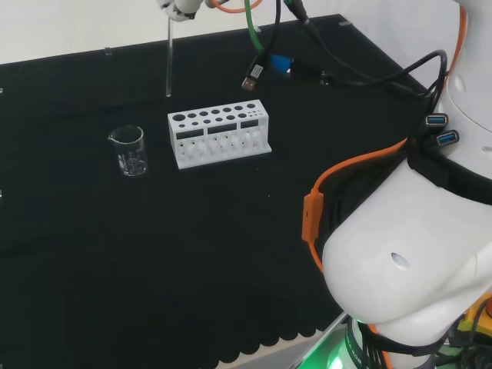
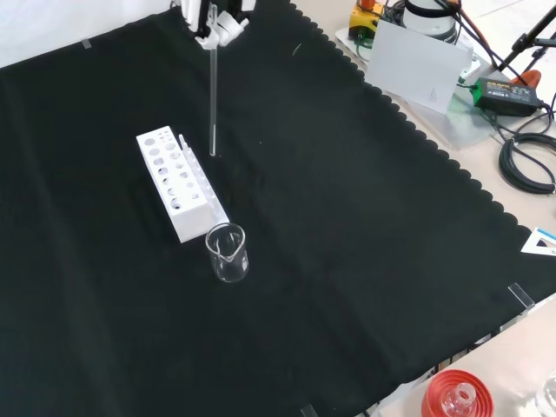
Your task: Stir in the beaker to the left of the white test tube rack with the glass rod.
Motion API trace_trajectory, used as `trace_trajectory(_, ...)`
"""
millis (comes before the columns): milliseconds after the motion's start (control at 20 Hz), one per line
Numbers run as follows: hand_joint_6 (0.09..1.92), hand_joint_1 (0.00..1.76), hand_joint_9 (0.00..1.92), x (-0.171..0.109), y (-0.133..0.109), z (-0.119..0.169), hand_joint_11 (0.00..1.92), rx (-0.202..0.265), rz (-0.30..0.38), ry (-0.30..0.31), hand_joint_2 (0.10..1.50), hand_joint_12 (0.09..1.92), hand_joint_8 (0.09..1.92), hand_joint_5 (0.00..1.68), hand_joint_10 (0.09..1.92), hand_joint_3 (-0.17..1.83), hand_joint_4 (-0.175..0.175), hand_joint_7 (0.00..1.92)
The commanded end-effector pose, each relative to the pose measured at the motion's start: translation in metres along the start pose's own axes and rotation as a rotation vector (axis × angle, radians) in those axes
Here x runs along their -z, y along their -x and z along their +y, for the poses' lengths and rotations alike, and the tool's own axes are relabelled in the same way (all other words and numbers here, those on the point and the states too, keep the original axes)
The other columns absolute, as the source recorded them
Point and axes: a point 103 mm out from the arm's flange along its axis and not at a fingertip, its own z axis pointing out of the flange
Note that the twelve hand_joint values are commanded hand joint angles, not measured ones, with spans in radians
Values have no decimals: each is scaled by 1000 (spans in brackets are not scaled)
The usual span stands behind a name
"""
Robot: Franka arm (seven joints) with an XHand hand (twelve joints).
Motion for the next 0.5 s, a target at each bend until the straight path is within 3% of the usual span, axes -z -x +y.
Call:
trace_trajectory(50,715,1333,1787,-1,-26,7,1664,61,9,12,531,658,707,1191,428,878,-175,1429)
trace_trajectory(500,715,1333,1790,-7,-48,25,1664,127,12,14,531,659,706,1191,423,877,-175,1429)
